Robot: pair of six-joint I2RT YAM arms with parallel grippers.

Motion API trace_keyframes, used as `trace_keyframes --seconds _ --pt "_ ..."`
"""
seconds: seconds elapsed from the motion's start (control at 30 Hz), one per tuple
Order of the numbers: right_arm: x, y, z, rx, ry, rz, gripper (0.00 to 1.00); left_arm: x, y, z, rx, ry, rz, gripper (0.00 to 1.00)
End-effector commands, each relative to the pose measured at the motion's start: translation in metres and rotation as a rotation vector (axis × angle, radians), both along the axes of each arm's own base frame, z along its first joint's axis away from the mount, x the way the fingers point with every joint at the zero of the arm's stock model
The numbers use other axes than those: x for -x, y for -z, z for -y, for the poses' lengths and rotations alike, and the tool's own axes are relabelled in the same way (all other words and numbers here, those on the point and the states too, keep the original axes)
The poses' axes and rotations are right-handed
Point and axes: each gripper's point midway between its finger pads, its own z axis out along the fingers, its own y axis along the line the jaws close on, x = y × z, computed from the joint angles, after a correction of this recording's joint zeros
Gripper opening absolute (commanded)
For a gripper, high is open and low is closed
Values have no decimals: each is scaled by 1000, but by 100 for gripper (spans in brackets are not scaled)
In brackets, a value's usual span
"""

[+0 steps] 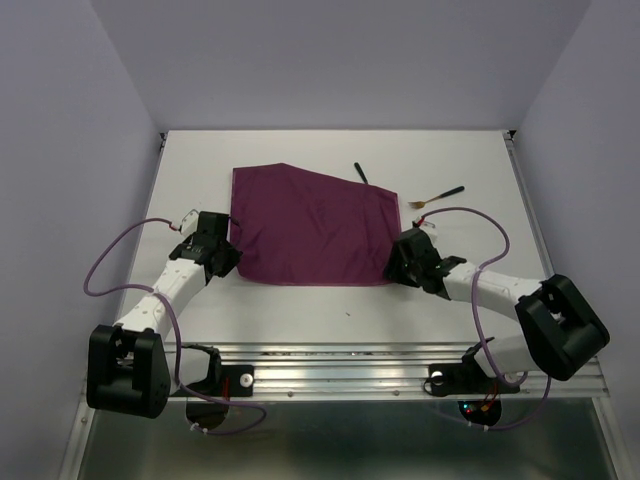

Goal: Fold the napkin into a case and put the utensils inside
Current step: Flatten out the crumpled napkin at the center of the board.

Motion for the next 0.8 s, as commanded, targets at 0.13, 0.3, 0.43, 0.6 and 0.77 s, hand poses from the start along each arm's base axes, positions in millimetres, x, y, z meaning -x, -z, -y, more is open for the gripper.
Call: trace_keyframes --seconds 0.13,0.3,0.43,0.6,0.77 --pt "12 14 21 129 -11 -62 46 -4 -4 -1 3 -10 15 0" --pt "15 8 23 117 10 -64 54 -4 -3 -1 5 -9 13 0" --pt "16 1 24 100 25 -45 51 -4 -4 -1 1 -8 16 0" --pt "14 -1 26 101 38 -37 28 -4 -3 -1 2 -5 14 0" --pt "-1 -20 25 95 69 29 1 -5 -7 -1 1 -2 24 0"
